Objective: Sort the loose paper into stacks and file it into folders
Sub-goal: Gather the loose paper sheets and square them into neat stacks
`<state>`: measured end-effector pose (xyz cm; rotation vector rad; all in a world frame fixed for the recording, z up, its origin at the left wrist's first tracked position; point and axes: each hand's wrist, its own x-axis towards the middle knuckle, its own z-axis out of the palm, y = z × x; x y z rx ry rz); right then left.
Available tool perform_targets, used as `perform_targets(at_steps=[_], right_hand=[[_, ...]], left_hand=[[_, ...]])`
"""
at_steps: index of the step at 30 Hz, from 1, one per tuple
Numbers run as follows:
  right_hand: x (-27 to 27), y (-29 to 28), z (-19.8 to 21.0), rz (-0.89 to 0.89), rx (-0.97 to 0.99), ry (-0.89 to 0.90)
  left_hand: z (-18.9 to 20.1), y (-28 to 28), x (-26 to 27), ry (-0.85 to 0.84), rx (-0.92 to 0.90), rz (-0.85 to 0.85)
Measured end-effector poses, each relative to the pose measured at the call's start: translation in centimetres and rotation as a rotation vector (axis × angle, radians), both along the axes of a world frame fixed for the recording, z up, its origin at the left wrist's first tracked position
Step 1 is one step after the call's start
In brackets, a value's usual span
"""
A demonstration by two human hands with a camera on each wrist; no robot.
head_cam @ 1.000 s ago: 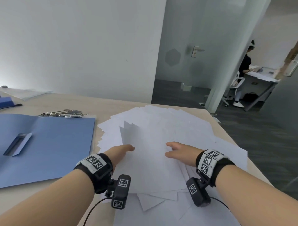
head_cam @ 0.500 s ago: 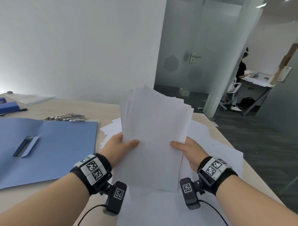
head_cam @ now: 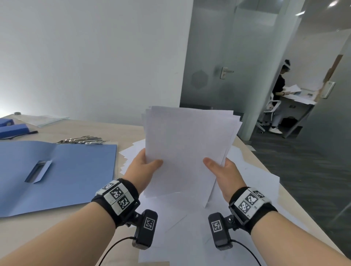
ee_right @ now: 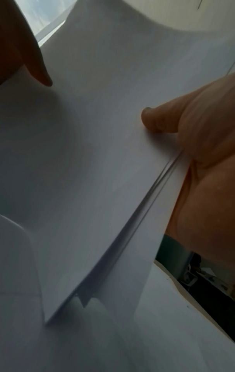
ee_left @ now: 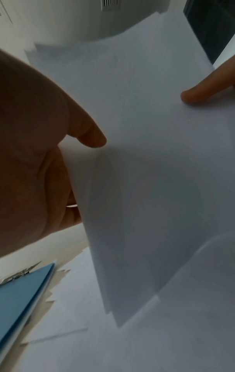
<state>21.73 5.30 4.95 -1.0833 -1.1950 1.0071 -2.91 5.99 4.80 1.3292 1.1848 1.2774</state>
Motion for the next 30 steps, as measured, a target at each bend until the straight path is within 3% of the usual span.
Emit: perform_targets(at_steps=[8,13,18,24,27,30], right_hand=[[-0.1,-1.0,0.3,-0.05,0.025,0.054],[0.3,-1.5,-1.6,-0.018,-0.101,0.052],[0.1,-1.7,-1.8,-0.079,-0.086,0.105],[-1.7,-2.0,-1.7,-0.004,-0.142,-0.034],[-3.6,-1.6,-1.4,0.098,-0.194,-0.022],[-6.5,-1.4,-1.5,0.213,-0.324,-0.186]], left_hand=[[-0.6,-1.1,1.5,-0.229,-0.021,0.006],[-2.2,-1.4,1.6,-0.189,-0.156,-0.051],[-2.8,-1.9,1.7,-0.187,-0.109,-0.017],[-3.7,-1.8,-0.5,0.053,-0.102,0.087],[-3.4,-2.0,-3.9,0.112,-0.123,0.182],[-3.6,-2.3,-8.6,0.248,-0.178,0.27]])
